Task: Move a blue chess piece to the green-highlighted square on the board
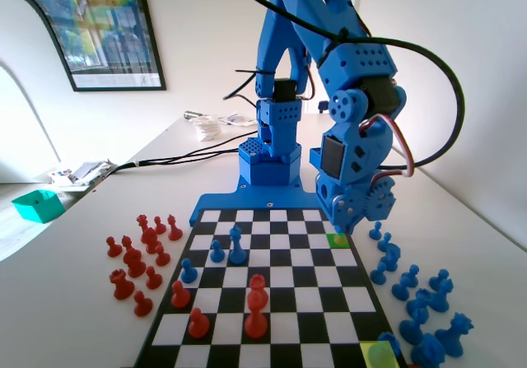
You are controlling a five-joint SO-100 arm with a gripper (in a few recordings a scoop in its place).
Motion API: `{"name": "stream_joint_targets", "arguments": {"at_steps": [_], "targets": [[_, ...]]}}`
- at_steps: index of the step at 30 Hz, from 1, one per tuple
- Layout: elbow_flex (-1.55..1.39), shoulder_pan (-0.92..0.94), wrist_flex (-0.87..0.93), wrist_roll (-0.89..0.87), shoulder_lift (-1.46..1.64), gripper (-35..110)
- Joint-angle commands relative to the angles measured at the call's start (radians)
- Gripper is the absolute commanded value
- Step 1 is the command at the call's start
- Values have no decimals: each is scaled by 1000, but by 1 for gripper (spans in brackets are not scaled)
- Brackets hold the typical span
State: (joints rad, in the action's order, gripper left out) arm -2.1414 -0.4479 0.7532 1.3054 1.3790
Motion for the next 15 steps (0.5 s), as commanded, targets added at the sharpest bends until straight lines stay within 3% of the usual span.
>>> {"name": "stream_joint_targets", "arguments": {"at_steps": [1, 15], "targets": [[32, -8, 14, 25, 29, 1], [166, 112, 199, 23, 242, 1]]}}
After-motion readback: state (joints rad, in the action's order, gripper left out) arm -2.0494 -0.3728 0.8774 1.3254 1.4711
